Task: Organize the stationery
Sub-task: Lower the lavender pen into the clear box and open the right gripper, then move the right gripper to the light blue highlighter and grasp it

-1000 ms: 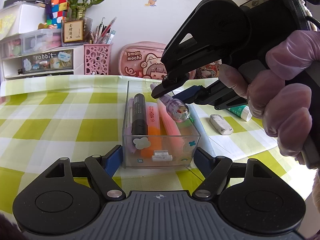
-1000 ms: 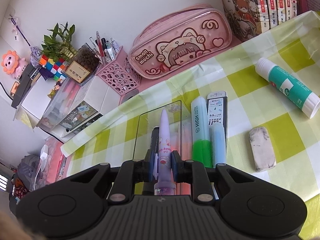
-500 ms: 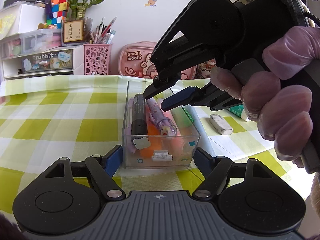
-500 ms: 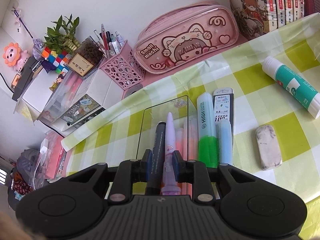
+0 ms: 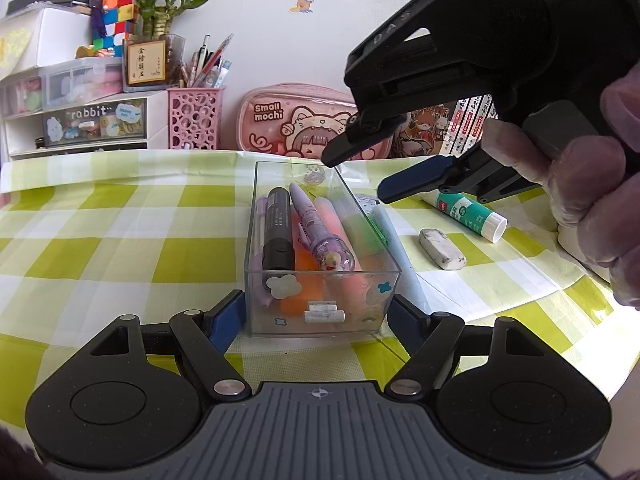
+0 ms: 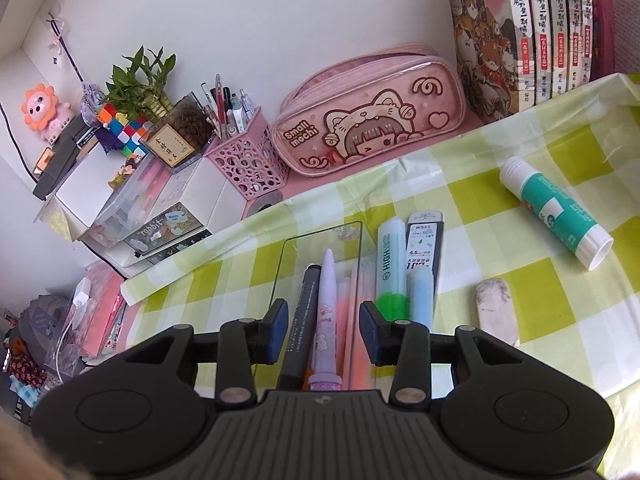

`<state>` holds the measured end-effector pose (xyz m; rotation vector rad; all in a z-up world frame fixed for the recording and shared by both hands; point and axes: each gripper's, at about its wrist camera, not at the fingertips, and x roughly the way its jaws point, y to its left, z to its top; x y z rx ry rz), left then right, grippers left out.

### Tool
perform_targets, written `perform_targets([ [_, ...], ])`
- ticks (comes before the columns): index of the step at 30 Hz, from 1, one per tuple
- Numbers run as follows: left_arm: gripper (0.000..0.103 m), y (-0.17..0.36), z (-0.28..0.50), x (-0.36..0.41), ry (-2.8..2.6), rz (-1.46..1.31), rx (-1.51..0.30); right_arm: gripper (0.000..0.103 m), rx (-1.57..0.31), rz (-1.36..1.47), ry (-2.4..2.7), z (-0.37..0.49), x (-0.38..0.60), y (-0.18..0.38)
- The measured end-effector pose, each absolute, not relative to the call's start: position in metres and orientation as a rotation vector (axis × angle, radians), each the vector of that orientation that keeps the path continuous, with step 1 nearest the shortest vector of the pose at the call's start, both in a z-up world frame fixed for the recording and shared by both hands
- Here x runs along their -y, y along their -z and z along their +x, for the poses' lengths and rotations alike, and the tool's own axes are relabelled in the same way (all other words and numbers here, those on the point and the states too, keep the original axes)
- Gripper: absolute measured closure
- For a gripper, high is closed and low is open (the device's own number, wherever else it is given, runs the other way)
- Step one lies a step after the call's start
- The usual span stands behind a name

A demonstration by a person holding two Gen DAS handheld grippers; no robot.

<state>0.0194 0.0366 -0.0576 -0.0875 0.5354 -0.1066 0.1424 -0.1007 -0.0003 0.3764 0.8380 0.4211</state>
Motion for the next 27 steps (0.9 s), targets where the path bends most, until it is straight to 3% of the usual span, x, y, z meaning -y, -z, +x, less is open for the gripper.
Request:
perform_targets([
  [4, 0.028, 0.058, 0.019, -0.036, 0.107, -0.088, -0.535, 0.054, -0.808, 0.319, -0.377, 0.136, 0.110, 0.003],
  [27, 0.028, 0.058, 0.019, -0.036, 0.107, -0.088, -0.535, 0.055, -0.782, 0.021, -0.552, 0.130, 0.113, 0.037],
])
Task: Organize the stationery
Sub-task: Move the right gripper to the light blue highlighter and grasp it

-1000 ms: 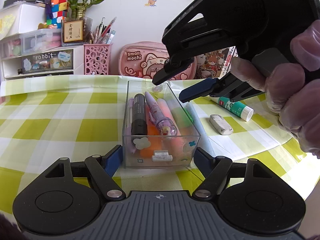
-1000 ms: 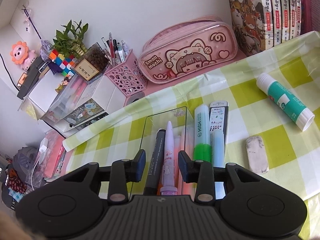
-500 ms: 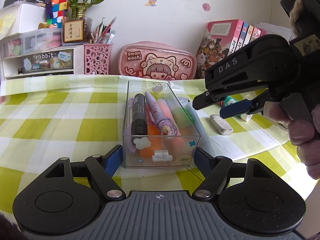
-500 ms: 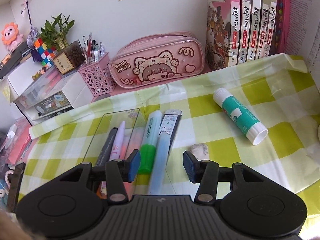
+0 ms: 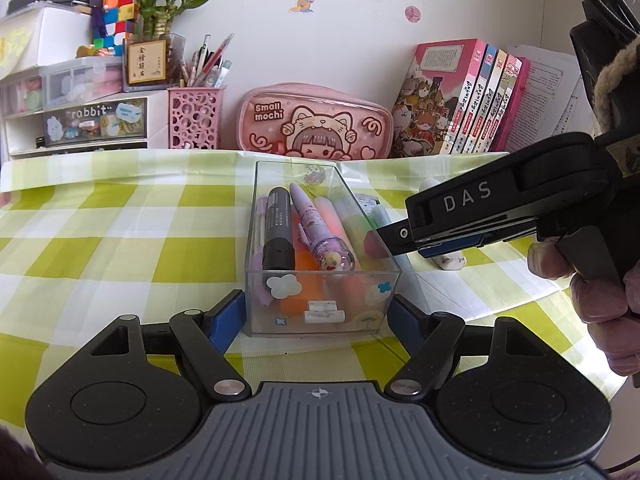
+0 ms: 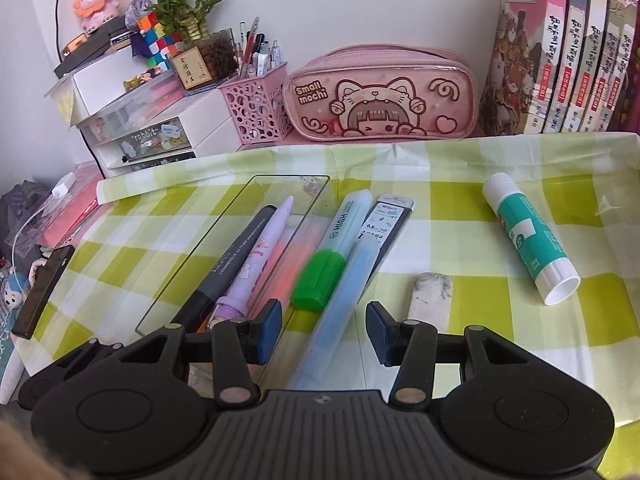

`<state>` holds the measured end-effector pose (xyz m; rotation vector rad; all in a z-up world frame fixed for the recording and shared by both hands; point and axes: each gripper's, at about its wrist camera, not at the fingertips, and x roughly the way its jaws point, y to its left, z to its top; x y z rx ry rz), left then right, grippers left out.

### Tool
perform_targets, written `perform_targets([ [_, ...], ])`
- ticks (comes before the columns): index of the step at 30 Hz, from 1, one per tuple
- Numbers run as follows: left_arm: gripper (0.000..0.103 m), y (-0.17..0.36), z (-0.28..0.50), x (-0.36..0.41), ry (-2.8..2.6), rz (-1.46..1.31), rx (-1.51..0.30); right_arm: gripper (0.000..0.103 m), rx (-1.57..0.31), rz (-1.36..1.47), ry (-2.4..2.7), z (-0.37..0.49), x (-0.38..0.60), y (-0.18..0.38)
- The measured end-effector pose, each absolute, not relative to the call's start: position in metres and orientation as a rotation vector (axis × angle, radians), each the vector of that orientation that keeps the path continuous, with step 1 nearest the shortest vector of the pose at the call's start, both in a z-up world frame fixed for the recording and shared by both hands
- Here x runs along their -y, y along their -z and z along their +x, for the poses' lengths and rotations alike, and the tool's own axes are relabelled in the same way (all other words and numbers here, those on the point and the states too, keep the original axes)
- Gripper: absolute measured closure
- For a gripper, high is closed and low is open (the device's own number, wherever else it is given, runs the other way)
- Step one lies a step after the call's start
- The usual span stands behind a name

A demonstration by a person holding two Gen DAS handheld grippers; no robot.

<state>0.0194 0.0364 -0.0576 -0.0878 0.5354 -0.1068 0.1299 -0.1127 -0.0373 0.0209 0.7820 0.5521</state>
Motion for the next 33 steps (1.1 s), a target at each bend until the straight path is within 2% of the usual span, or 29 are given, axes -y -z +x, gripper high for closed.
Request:
perform_targets([
  [3, 0.028, 0.058, 0.019, -0.037, 0.107, -0.088, -0.535, 0.055, -0.783, -0.056, -0.550, 0.128, 0.109, 0.044],
  [13, 0.028, 0.058, 0.019, -0.036, 0.107, -0.088, -0.536, 0.066, -0.750, -0.163, -0.477, 0.120, 0.128, 0.045],
  [24, 0.028, 0.058, 0.019, -0.037, 0.107, -0.088, -0.535, 0.068, -0.750, -0.164, -0.489, 0.118, 0.122, 0.046],
  [26, 0.028, 0.057, 0.019, -0.037, 0.107, -0.088, -0.535, 0.071, -0.747, -0.164, -0.478, 0.118, 0.120, 0.047],
  [29, 0.028, 0.057, 0.019, -0.037, 0.107, -0.088, -0.535, 0.081, -0.754, -0.150, -0.452, 0.120, 0.122, 0.046],
  [33, 0.028, 0.057, 0.019, -0.037, 0.107, -0.088, -0.536, 0.082, -0.763, -0.120, -0.438, 0.122, 0.125, 0.045],
])
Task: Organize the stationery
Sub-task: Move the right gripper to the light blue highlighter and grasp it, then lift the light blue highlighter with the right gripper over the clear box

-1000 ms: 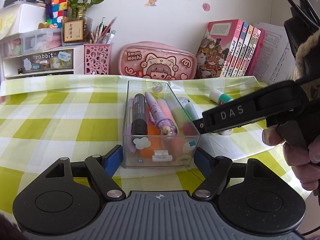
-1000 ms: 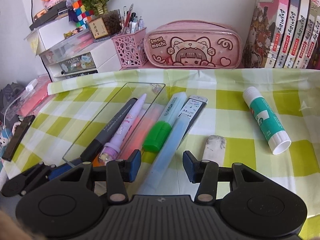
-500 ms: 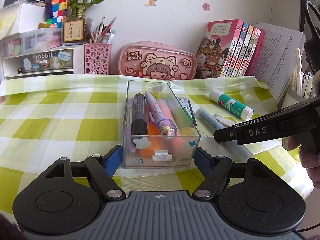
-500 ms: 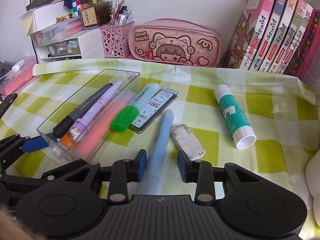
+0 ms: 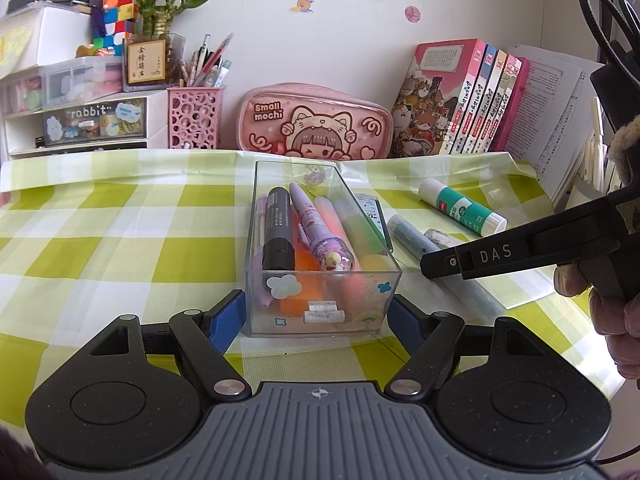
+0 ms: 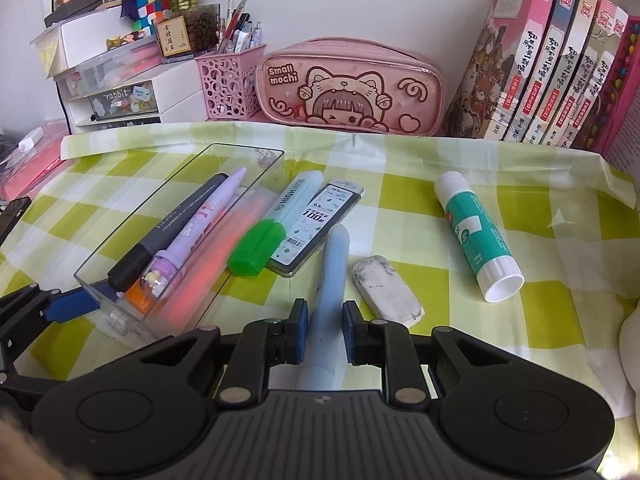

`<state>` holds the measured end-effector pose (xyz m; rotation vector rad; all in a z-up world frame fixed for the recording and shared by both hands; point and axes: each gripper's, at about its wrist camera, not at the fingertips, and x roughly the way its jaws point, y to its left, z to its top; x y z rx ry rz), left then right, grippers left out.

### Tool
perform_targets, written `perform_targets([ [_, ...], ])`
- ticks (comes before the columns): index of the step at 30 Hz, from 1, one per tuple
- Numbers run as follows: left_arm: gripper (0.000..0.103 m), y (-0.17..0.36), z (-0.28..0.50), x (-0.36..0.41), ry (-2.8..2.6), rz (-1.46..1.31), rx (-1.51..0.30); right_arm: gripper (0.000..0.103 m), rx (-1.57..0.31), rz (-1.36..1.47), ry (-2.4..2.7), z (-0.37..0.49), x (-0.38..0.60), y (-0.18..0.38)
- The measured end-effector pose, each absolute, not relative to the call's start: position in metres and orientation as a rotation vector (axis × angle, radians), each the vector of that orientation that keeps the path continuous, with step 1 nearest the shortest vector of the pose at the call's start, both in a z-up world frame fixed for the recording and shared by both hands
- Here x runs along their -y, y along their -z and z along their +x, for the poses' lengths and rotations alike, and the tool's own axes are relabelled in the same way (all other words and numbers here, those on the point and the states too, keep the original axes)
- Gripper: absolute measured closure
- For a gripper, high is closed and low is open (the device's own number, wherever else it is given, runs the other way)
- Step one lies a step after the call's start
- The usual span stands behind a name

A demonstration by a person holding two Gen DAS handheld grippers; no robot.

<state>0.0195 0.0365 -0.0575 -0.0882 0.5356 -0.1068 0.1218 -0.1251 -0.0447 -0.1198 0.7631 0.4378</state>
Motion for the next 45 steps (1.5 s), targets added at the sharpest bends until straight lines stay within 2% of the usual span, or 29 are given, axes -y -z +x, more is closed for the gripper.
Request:
perform_targets([
  [17, 0.028, 0.057, 0.019, -0.037, 0.107, -0.088, -0.536, 0.083, -0.789, 0.112, -0.401, 0.127, 0.141, 0.034],
  [31, 0.028, 0.057, 0.020, -0.037, 0.107, -0.088, -0.535, 0.083, -0.773, 0.366, -0.432, 0.131, 0.132, 0.001],
  [45, 0.028, 0.057, 0.020, -0.037, 0.107, -0.088, -0.536, 0.083, -0.839, 0.395, -0.398, 0.149, 0.093, 0.011],
])
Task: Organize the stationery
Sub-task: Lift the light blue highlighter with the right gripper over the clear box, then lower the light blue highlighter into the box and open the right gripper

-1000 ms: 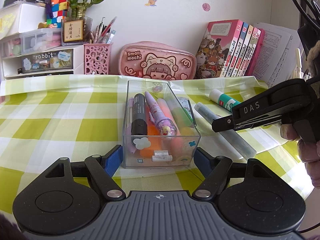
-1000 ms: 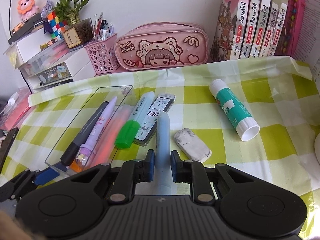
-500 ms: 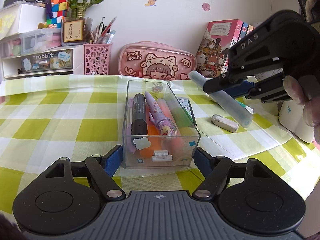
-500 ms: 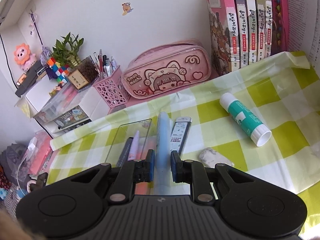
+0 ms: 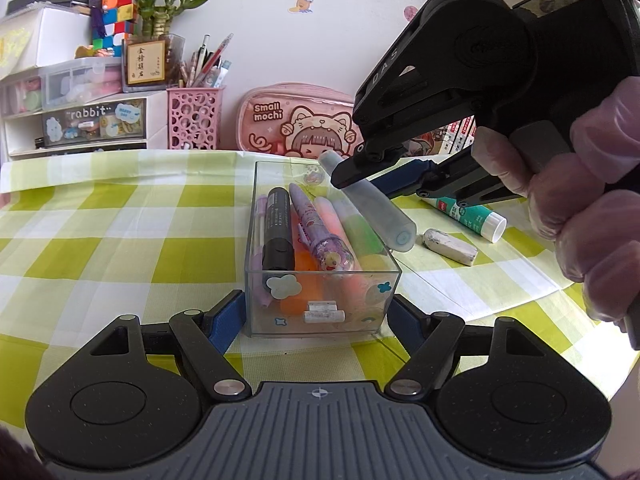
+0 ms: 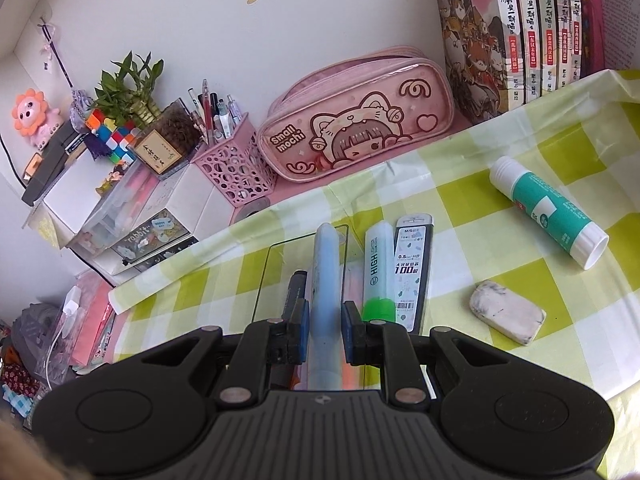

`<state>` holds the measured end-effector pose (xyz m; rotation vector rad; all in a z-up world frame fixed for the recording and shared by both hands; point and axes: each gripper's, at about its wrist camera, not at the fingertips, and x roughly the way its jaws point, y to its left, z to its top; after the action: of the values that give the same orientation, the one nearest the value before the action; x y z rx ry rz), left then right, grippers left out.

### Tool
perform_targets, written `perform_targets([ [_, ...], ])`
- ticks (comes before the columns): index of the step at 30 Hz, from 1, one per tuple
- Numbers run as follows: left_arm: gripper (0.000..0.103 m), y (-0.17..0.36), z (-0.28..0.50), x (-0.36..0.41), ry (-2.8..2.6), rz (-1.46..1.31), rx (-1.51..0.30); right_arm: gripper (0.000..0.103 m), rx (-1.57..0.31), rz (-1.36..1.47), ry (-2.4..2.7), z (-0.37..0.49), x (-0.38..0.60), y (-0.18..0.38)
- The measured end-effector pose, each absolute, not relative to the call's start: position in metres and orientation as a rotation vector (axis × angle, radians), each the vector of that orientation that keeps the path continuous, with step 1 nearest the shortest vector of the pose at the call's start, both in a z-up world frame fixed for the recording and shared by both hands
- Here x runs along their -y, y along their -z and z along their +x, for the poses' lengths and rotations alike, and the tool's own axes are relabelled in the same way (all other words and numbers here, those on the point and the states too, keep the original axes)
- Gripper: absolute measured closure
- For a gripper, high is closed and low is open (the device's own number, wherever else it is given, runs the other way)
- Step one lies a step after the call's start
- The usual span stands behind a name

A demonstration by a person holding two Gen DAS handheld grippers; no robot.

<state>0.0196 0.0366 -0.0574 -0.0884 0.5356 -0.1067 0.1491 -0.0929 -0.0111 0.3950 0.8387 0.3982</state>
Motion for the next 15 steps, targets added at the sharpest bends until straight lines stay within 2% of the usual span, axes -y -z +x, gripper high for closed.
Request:
perform_targets([
  [12, 0.028, 0.0574, 0.0195, -0.0368, 0.107, -0.088, -0.536, 0.082, -0.839, 0.369, -0.384, 0.1484, 0.0884, 0.0096],
  [15, 0.028, 0.0574, 0.0195, -0.0365, 0.107, -0.088, -0.535, 0.076, -0.833, 0.363, -0.383, 0.1470, 0.0897, 0.0076],
])
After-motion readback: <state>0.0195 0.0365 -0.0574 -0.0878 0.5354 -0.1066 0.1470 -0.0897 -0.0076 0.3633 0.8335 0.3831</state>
